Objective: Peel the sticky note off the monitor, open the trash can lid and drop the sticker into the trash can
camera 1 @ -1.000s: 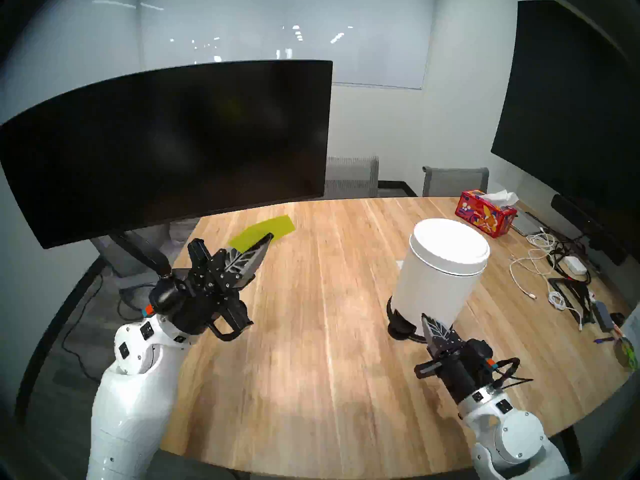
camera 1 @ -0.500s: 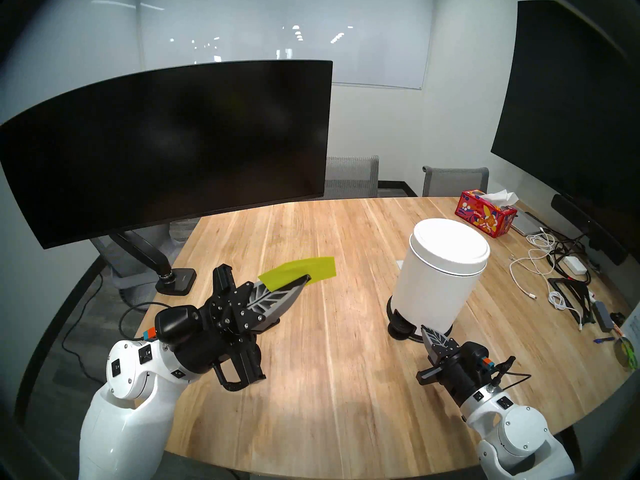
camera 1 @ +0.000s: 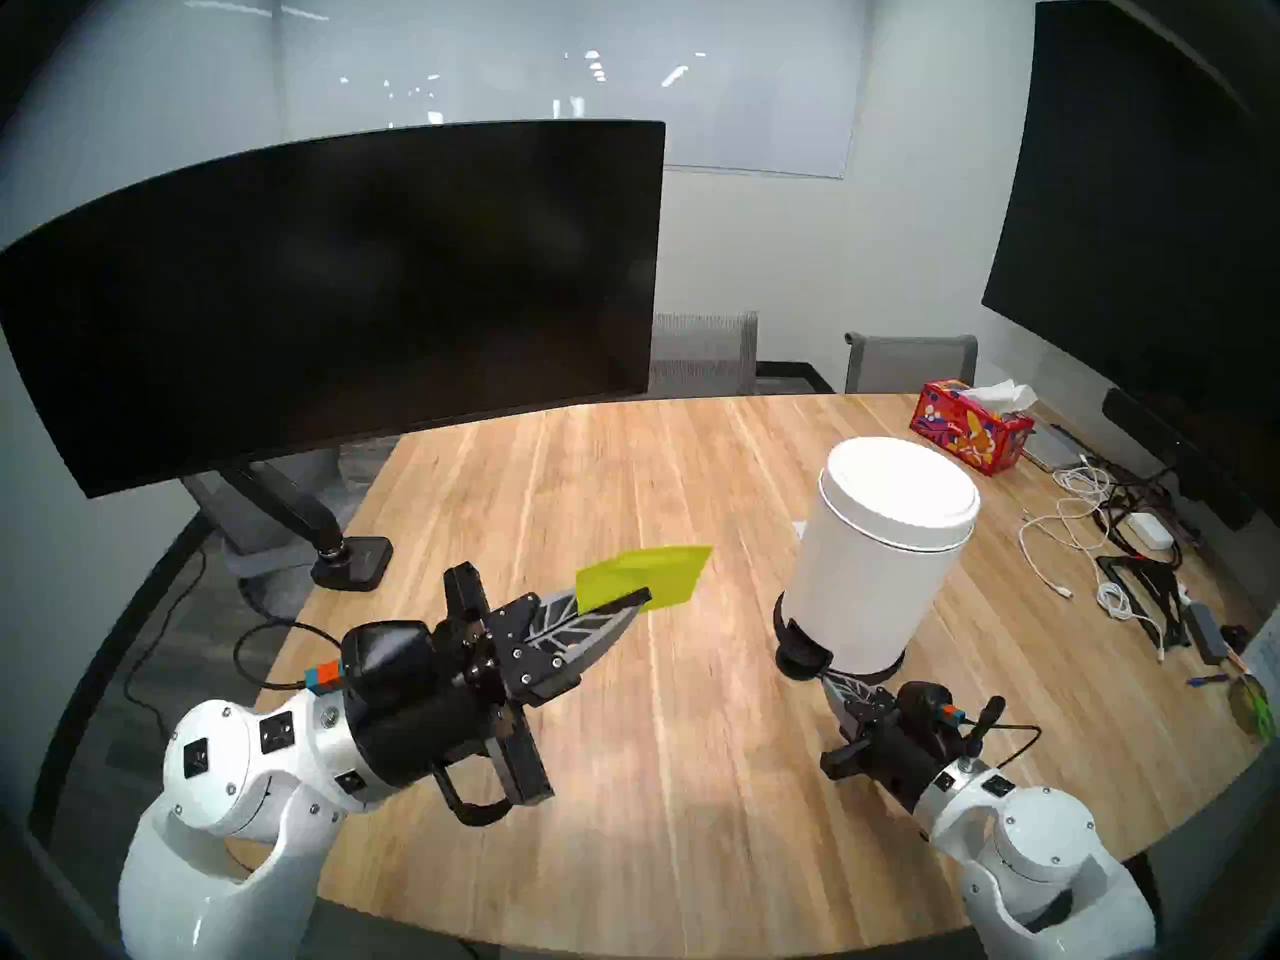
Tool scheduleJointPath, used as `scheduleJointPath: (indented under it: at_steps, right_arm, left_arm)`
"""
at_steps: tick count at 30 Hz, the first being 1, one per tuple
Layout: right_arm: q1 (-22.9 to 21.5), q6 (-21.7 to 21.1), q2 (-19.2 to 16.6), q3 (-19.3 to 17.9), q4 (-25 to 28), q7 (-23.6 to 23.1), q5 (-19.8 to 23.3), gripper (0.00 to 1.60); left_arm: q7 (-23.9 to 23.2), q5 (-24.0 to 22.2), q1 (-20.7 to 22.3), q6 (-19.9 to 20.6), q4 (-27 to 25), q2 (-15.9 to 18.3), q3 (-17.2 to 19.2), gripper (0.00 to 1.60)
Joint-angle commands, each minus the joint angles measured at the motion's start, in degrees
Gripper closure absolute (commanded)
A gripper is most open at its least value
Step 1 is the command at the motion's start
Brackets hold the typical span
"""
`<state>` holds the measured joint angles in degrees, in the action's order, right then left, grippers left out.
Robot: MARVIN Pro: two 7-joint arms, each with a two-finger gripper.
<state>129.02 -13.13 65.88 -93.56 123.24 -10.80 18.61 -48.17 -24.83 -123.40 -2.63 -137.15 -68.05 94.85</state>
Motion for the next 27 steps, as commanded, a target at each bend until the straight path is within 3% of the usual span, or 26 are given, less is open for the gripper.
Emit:
scheduleJointPath:
  at_steps: [1, 9, 11, 19, 27]
  right_arm:
    - [-5.81, -3.70, -0.38, 1.67, 0.05, -0.71, 1.16, 1.60]
    - [-8.04, -6.41, -0.41, 2.41, -0.52, -0.98, 1.40, 1.60]
    - [-8.98, -7.10, -0.41, 2.39, -1.79, -0.88, 1.45, 1.60]
    - [-12.69, -8.75, -0.58, 3.21, -6.62, -1.32, 1.52, 1.60]
    - [-14.31, -8.60, -0.15, 2.54, -6.97, -1.42, 2.32, 1.60]
  left_arm:
    - [6.92, 6.32, 1.96, 5.12, -2.85, -1.94, -3.93, 1.60]
    - [14.55, 10.58, 9.55, 12.93, -2.85, -4.99, -8.54, 1.60]
    - [15.49, 11.67, 9.52, 13.73, -2.85, -5.19, -9.27, 1.60]
    - [17.54, 14.55, 13.66, 17.21, -2.85, -5.88, -14.47, 1.60]
    - [18.70, 14.48, 16.15, 19.90, -2.85, -7.04, -14.90, 1.60]
